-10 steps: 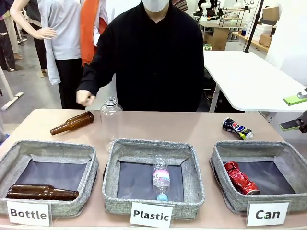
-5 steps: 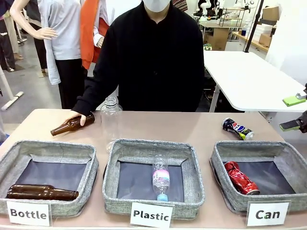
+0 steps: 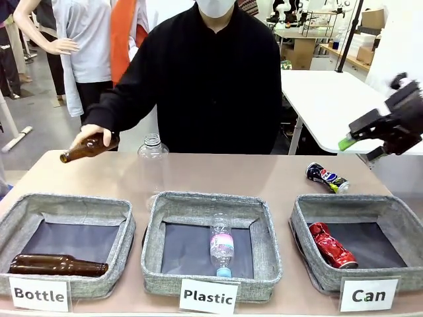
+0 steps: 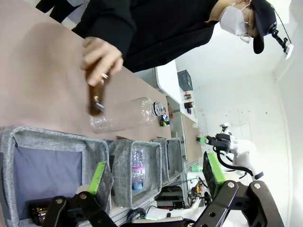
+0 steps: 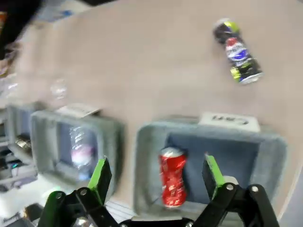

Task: Sort the can waste into the basket.
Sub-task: Pick up the can waste from the table and place it in the right Fabric basket.

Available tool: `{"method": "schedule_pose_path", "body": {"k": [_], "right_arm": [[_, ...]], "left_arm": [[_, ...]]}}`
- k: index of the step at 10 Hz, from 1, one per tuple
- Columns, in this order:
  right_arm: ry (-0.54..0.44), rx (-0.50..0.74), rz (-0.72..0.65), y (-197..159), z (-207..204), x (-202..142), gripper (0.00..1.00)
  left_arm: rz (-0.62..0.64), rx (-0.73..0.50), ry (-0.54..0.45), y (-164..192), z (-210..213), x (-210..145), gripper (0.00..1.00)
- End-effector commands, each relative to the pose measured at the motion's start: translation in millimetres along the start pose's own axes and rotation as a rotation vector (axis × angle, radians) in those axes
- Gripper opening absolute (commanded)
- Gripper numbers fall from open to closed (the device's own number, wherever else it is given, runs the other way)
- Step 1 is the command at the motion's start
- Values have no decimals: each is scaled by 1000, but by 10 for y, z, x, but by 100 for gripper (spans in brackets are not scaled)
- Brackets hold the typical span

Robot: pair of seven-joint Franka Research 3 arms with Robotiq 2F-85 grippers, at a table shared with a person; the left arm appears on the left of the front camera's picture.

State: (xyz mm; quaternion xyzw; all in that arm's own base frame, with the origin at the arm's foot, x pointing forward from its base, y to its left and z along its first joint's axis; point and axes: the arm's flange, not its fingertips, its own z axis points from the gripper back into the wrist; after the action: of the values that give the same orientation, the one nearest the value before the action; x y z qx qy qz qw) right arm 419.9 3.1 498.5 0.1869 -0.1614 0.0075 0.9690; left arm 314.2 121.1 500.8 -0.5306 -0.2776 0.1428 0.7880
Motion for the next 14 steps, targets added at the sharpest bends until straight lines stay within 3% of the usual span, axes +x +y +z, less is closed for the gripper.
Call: {"method": "schedule_pose_path", "body": {"k": [1, 2, 3, 5, 6, 8, 11, 14], "right_arm": [[58, -150, -76, -19, -309, 364, 100], [80, -50, -132, -23, -380, 438, 100], [6, -96, -13, 18, -230, 156, 100], [39, -168, -96, -114, -435, 356, 100], [76, -182, -81, -166, -529, 460, 100], [53, -186, -49, -300, -769, 726, 100], [139, -226, 15, -527, -1248, 1000, 100], [92, -250, 60, -662, -1596, 1092, 100]], "left_arm": [[15, -18, -2, -16, 8, -11, 100], [0, 0, 0, 0, 0, 0, 100], [-74, -67, 132, -225, 572, -10, 100], [-306, 5, 225, -528, 1830, -71, 100], [-335, 33, 239, -520, 2133, -256, 100], [-293, 13, 232, -402, 2143, -214, 100], [-216, -7, 237, -272, 1948, -239, 100], [-185, -2, 268, -185, 1707, -265, 100]]}}
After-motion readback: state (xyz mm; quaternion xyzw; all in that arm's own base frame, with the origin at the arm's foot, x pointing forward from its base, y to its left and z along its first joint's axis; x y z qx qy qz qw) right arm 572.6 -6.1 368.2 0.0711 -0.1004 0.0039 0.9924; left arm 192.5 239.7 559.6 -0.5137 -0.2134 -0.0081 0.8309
